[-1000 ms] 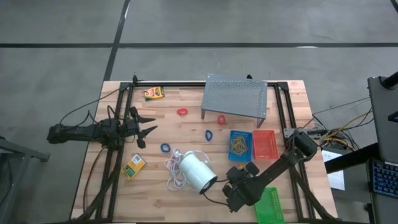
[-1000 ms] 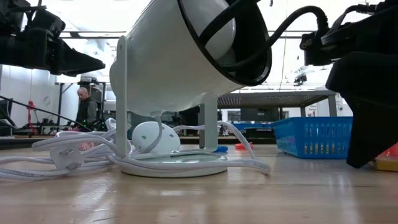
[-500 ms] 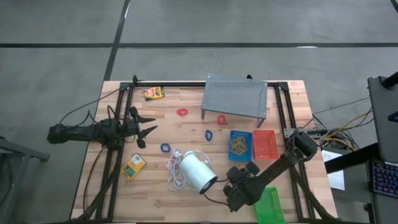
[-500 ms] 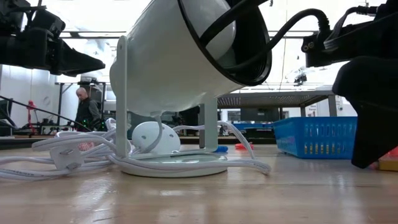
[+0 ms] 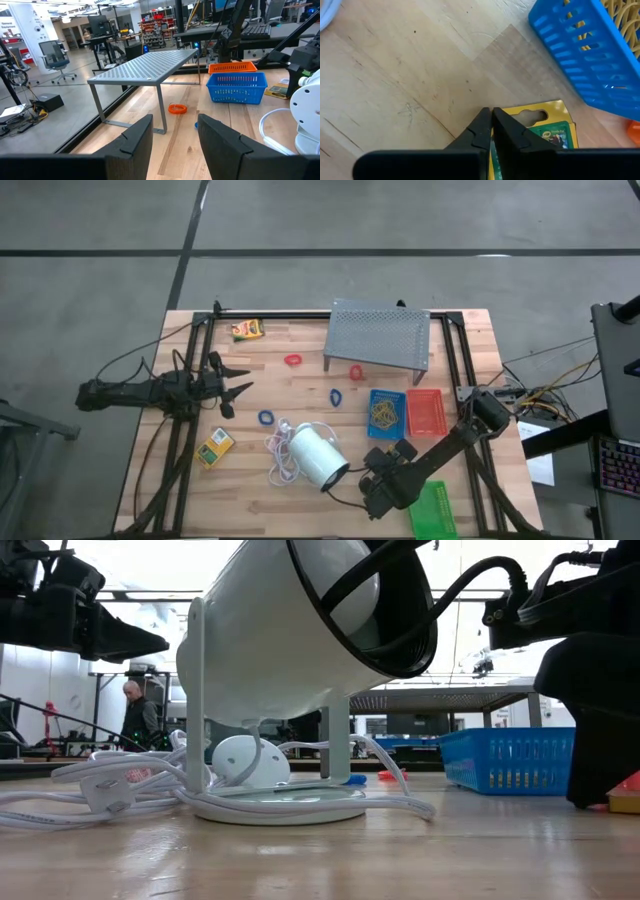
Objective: Pick & Place Office Desk Supplies
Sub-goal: Put the yellow box of crayons into the orange bin
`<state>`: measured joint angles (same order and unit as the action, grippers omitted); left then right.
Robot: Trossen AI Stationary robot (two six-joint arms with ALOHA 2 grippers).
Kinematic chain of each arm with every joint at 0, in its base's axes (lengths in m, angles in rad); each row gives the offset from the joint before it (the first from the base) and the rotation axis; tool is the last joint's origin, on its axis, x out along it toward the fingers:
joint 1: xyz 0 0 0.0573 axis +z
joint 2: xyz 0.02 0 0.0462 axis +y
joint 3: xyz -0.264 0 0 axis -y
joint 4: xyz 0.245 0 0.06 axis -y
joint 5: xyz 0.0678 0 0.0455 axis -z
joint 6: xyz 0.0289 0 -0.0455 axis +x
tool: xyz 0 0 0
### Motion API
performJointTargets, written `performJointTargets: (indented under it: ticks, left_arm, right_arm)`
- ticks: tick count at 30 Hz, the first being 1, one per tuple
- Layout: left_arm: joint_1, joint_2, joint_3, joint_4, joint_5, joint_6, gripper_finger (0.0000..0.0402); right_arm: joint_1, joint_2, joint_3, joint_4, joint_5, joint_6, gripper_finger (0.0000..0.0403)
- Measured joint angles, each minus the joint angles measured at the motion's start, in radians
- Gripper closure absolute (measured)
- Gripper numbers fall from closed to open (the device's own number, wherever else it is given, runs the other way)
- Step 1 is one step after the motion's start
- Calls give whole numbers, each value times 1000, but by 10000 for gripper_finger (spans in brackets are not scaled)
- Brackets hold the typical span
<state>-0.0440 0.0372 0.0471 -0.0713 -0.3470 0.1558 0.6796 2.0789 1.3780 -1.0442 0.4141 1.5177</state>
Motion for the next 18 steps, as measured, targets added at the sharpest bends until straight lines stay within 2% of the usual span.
performJointTargets:
  ticks: [12,18]
  left_arm:
    - [0,0,0,0,0,0,242]
    - [0,0,0,0,0,0,242]
  right_arm:
    - [3,-24,0,-2,-1,0,395]
    - [13,-61,0,-32,35,5,395]
